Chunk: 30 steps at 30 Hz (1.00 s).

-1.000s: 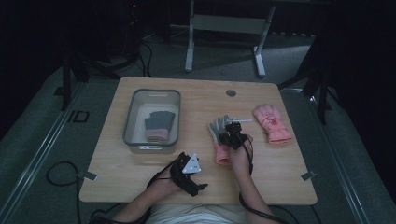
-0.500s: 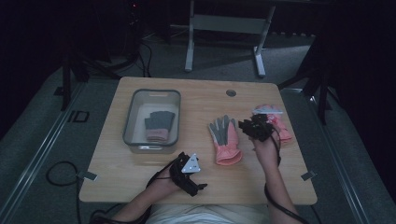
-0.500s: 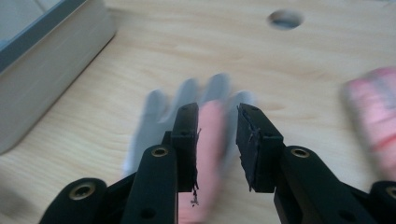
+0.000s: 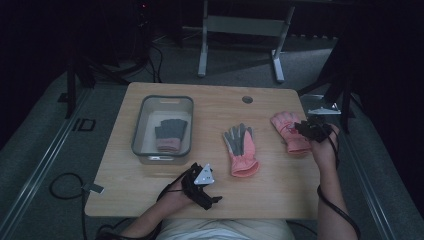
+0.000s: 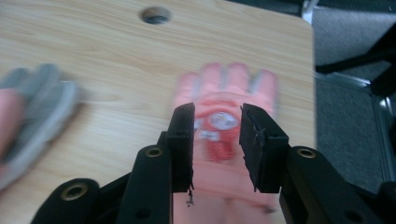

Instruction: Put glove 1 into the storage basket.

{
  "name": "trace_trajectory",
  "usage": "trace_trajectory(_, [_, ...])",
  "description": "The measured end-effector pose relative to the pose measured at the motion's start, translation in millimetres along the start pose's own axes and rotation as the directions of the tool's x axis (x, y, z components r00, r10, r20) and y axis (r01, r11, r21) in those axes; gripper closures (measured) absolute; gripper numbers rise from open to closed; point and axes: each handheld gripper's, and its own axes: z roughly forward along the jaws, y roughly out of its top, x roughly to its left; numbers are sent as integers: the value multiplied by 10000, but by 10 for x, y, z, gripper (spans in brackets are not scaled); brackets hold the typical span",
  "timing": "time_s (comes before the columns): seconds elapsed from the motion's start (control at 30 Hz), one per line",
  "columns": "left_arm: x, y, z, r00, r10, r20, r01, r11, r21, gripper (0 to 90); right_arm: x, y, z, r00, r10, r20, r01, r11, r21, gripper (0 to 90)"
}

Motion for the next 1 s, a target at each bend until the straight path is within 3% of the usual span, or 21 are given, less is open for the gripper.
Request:
trace_trajectory(0.13, [2, 0, -1, 10000, -53, -7, 53, 10000, -16, 15, -142, -31, 188, 9998, 165, 97, -169, 9991, 383, 577])
trace_trajectory(0.3, [10, -4, 0, 10000, -79, -2, 79, 10000, -27, 15, -207, -69, 395, 9999, -42, -134, 50, 9977, 669, 554])
trace_trajectory(0.57, [9, -4, 7, 10000, -74, -24, 74, 10000, 31, 16, -174, -130, 613, 9974, -716, -126, 726, 9907, 1153, 579])
trace_trajectory(0.73, [5, -7, 10, 10000, -77, -24, 77, 10000, 56, 16, -136, -178, 704, 9929, -1180, 116, 1153, 9835, 1397, 609])
trace_trajectory(1.0, [6, -2, 14, 10000, -29, -44, 30, 10000, 53, 15, -76, -93, 722, 9981, -560, 243, 501, 9784, 2007, 840])
